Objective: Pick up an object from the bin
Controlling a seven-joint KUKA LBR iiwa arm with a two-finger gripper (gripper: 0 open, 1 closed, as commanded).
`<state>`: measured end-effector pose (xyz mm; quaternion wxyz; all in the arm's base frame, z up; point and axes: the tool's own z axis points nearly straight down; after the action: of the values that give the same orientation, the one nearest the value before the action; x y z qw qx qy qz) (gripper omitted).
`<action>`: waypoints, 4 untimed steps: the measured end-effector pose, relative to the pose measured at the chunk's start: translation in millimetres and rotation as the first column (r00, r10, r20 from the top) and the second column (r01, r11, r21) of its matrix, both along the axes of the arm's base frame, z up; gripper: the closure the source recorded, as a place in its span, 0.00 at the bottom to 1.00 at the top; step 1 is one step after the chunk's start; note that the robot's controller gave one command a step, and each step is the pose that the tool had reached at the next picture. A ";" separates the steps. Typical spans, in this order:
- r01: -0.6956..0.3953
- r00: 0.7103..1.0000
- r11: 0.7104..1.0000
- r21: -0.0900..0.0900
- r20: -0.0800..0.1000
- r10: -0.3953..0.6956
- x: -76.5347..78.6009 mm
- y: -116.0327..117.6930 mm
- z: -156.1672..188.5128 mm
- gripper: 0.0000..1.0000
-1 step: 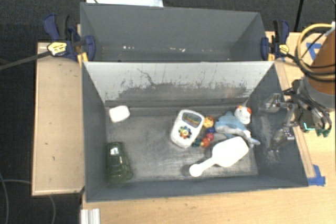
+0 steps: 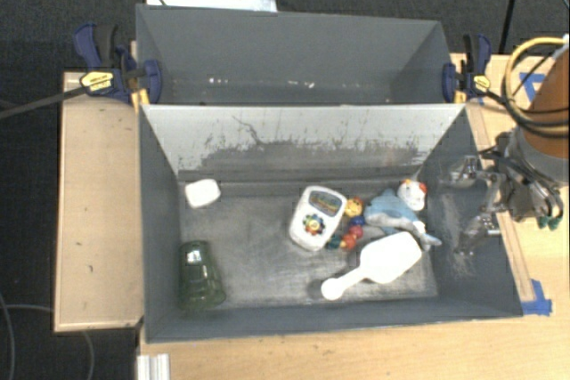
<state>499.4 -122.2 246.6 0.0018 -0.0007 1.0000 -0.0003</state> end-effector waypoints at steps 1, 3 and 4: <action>-0.085 0.996 0.996 -0.001 0.004 0.085 -8.6 23.5 -70.2 0.00; -0.168 0.986 0.986 0.001 -0.003 0.168 -22.7 59.4 -106.4 0.00; -0.342 0.940 0.940 -0.004 0.008 0.342 -14.4 58.5 -173.7 0.00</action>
Offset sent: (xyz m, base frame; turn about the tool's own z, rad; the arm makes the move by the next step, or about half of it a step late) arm -0.0207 0.0487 -0.0866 -0.2416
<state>485.0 -63.8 72.8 0.0062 -0.1744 0.9847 -0.0012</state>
